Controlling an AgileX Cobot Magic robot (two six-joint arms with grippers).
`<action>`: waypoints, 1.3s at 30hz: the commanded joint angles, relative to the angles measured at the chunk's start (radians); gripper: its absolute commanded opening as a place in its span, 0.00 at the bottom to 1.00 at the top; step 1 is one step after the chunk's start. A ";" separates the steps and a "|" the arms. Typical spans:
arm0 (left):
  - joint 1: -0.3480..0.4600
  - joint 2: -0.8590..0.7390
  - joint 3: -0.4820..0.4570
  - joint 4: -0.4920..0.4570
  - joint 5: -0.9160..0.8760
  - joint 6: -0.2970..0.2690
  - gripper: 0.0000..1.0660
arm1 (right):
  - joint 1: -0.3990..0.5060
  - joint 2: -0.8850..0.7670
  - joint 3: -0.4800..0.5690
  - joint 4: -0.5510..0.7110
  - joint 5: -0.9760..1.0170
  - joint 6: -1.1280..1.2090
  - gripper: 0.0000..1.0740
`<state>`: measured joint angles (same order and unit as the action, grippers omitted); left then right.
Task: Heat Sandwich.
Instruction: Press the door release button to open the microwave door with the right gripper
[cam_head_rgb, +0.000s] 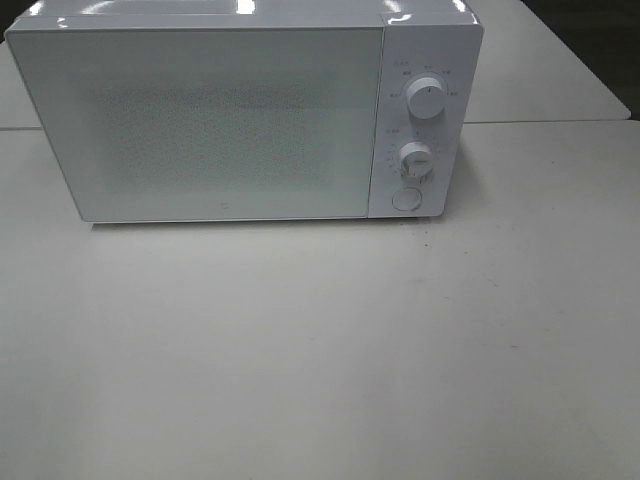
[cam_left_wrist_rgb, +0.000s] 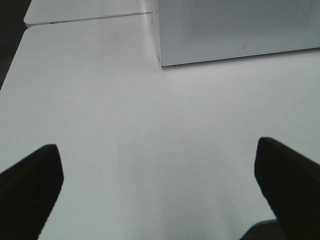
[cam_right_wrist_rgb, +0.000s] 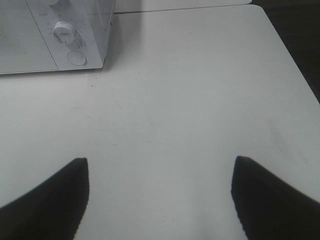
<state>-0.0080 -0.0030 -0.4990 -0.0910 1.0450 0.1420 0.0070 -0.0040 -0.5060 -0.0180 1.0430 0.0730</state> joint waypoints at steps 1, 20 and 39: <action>0.003 -0.029 0.000 -0.004 -0.006 -0.001 0.97 | -0.007 -0.028 0.001 0.004 -0.013 -0.021 0.71; 0.003 -0.029 0.000 -0.004 -0.006 -0.001 0.97 | -0.007 0.028 -0.013 0.052 -0.032 -0.032 0.71; 0.003 -0.029 0.000 -0.004 -0.006 -0.001 0.97 | -0.006 0.435 -0.050 0.110 -0.352 -0.039 0.71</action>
<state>-0.0080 -0.0030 -0.4990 -0.0910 1.0450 0.1420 0.0070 0.4240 -0.5480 0.0860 0.7160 0.0480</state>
